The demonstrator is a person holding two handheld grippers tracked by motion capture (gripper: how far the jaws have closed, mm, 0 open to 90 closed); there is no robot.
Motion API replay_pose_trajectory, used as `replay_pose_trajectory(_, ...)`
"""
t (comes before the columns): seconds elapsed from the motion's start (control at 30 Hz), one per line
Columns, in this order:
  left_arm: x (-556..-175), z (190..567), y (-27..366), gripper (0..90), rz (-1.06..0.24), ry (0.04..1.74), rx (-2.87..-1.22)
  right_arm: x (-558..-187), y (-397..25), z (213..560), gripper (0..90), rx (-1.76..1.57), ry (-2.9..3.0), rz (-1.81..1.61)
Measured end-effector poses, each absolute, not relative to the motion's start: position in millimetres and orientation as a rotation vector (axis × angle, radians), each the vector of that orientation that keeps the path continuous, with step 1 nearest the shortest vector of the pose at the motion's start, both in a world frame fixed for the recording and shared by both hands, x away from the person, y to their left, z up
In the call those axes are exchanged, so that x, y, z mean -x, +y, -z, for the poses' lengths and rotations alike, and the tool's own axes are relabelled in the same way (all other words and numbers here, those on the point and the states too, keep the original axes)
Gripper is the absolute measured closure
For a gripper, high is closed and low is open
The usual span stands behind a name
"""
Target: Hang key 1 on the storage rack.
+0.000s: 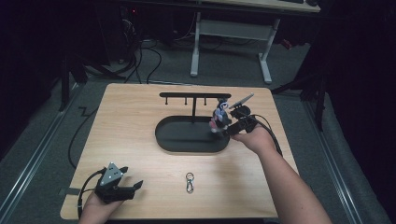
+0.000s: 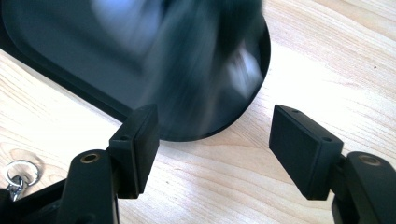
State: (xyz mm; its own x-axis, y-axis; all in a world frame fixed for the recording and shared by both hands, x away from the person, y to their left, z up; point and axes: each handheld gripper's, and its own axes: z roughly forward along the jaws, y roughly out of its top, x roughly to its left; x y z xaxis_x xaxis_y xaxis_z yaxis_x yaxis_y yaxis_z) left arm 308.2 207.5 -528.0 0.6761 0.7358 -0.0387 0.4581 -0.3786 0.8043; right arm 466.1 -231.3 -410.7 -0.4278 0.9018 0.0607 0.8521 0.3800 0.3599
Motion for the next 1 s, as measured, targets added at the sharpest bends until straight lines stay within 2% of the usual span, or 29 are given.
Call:
replay_pose_trajectory(0.43,-309.6,528.7,207.6,20.4,-0.415,0.922,-2.039,-451.6,-237.8,414.1,35.8,-1.583,2.491,-0.552)
replay_pose_trajectory(1.0,-308.3,528.3,199.9,22.1,-0.392,0.923,-2.059,-380.4,-256.8,456.2,36.3,-1.483,2.474,-0.627)
